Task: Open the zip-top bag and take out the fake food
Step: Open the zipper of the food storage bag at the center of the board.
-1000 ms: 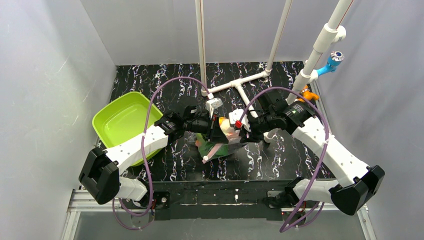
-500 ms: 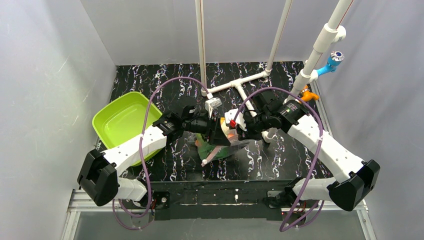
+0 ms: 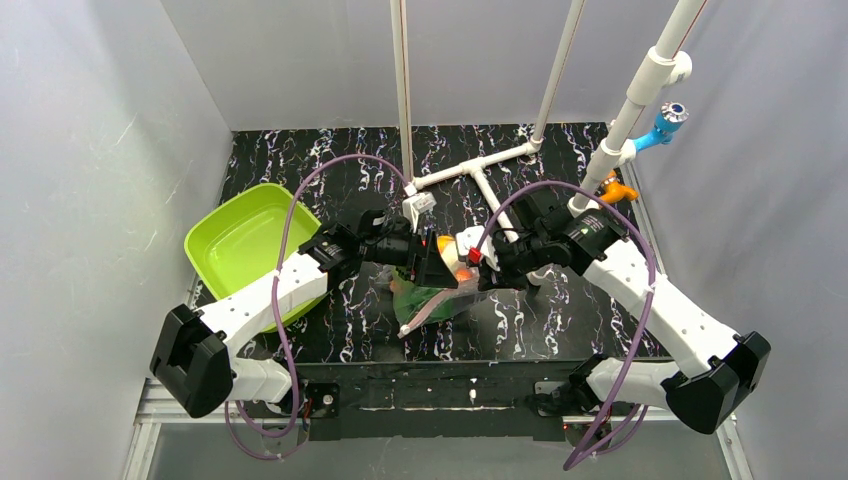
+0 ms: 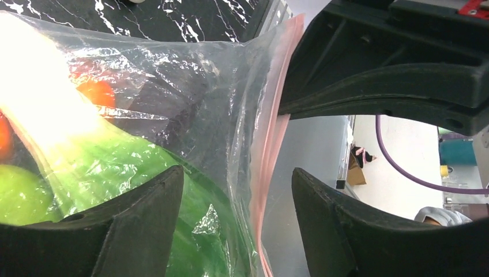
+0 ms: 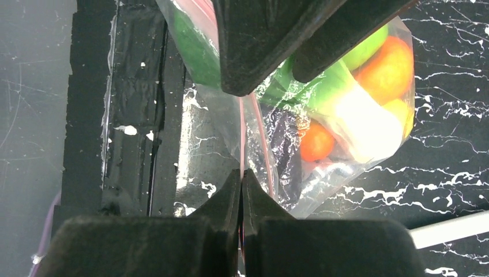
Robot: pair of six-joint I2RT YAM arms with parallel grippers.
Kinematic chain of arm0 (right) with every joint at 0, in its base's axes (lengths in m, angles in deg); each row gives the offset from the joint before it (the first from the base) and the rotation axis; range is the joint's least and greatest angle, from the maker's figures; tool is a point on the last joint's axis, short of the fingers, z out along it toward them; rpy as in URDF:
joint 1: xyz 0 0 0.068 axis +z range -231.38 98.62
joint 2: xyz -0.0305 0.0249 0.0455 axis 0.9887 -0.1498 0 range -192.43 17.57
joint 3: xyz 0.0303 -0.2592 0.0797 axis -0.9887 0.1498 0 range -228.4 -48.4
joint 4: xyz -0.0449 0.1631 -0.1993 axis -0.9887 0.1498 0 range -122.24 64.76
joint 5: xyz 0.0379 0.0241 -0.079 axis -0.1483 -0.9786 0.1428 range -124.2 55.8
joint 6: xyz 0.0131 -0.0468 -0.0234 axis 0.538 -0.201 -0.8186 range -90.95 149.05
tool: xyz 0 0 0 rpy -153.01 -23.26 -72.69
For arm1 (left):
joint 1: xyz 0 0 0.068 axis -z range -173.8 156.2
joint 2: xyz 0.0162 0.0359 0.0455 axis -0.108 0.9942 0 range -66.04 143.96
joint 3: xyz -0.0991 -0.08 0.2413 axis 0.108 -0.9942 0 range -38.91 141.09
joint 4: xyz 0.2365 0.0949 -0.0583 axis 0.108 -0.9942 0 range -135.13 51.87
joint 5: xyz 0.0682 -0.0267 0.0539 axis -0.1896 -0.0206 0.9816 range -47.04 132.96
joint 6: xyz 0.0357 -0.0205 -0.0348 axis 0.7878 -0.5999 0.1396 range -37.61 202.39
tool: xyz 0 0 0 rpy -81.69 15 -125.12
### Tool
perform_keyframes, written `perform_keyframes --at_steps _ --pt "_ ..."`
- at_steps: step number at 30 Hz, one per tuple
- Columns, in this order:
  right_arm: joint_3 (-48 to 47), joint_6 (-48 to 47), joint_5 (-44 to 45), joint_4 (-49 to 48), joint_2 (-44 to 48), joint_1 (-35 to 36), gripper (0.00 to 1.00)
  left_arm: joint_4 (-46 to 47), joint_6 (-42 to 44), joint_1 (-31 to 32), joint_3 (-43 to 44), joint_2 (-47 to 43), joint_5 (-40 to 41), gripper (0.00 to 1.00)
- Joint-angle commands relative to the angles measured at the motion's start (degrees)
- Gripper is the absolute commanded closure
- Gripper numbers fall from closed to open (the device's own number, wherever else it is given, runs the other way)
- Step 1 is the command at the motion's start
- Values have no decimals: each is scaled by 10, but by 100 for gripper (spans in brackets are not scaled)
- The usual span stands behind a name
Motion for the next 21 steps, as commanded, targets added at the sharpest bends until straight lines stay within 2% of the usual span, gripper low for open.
perform_keyframes --at_steps 1,3,5,11,21 --pt "4 -3 -35 5 16 2 99 -25 12 12 28 -2 6 35" --pt "5 -3 -38 5 16 2 99 -36 21 23 37 3 8 37" --pt "5 -3 -39 5 16 2 99 -49 31 31 45 11 11 46" --pt "8 -6 -45 11 21 3 99 -81 50 33 59 18 28 61" --pt "17 -23 -63 25 24 2 99 -58 27 33 51 22 21 57"
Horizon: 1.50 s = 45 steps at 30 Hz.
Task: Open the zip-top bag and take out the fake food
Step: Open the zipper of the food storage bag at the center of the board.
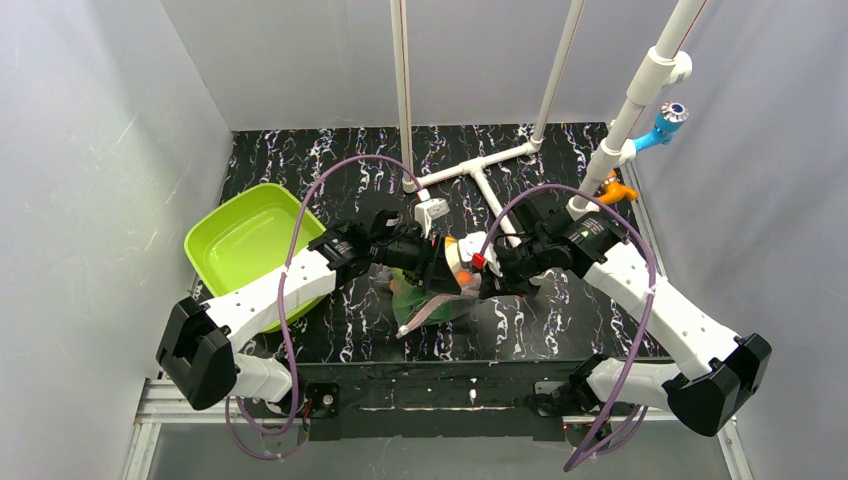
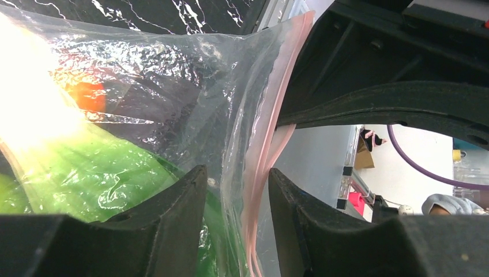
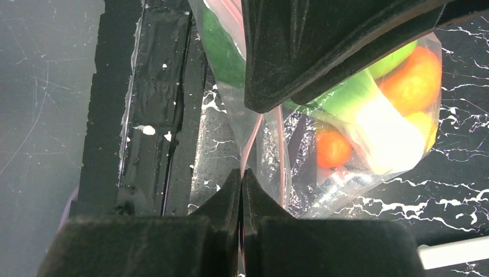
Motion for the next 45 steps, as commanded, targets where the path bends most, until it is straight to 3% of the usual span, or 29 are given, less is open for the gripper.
perform_keyframes --at_steps 1,12,24,32,33,35,36,41,45 --pt "2 -12 -30 12 16 2 99 6 -6 0 13 -3 -3 57" --pt "4 -27 -45 29 17 2 99 16 -22 0 6 -8 2 53" --pt "1 -27 -49 31 13 2 99 -39 17 0 21 -8 11 60" --pt "-5 -15 -42 24 7 2 99 -37 31 10 21 -23 -34 47" --pt "-6 -14 -42 24 5 2 99 -61 47 17 28 -19 -12 50" --pt "-5 -10 -40 21 4 2 99 -105 77 27 46 -13 10 70" --pt "-3 -3 -31 12 3 2 99 -117 87 27 50 -20 10 72" --pt "-6 2 -35 13 1 2 99 -202 144 26 96 -22 26 99" --pt "-7 -5 -54 26 1 2 99 -215 163 27 114 -29 55 100"
